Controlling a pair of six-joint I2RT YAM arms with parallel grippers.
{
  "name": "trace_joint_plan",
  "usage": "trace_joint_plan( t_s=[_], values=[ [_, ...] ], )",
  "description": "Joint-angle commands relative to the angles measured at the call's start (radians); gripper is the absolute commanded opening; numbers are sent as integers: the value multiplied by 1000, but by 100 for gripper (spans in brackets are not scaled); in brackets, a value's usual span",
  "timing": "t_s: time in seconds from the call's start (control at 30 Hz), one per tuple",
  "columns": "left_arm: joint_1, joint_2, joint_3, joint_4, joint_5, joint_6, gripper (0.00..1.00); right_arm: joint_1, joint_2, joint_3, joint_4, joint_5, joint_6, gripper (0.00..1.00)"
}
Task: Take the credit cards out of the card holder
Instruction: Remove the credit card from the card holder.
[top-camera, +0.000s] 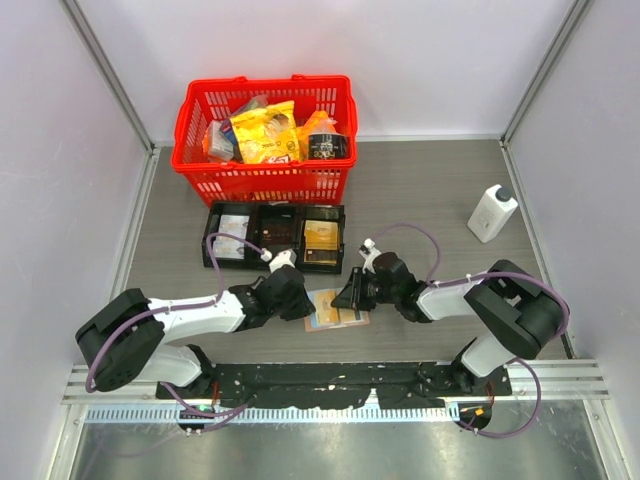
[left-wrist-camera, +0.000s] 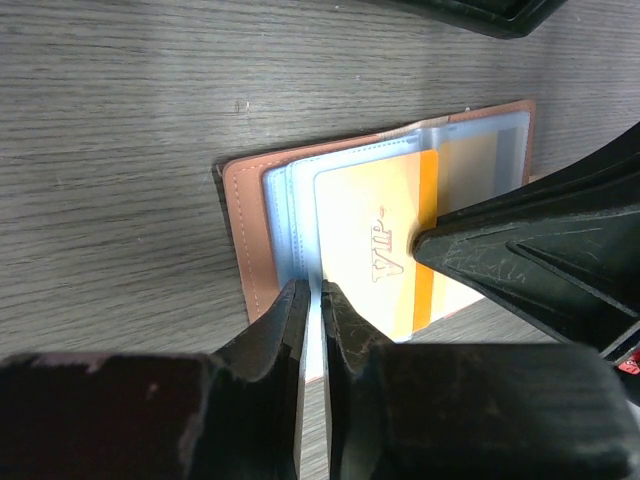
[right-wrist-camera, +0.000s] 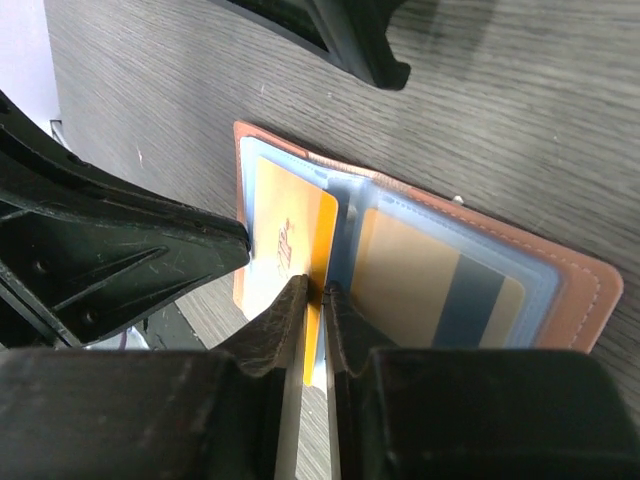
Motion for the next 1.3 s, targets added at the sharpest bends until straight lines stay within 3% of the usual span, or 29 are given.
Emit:
trace_joint_plan(
  t_s=[0.0,0.13,0.33,0.77,0.9,1.27],
  values=[
    [4,30,-20,-48,-4,-1,14,-18,9,-37,119,-56,31,12],
    [3,31,-18,-53,-4,-2,14,-40,-2,-60,140,-70,38,1],
    [3,36,-12,-54,2,3,13,-90,-63,-99,121,-81,32,1],
    [3,4,-9,-54,0,9,13,-173,-263,-166,-91,-27,-5,1],
    [3,-42,6,-67,-9,24,18,-177,-368,-166,-178,22,9,1],
    [3,-226,40,-29,-21,39,50,-175,-738,-225,-255,186,175,1]
  ],
)
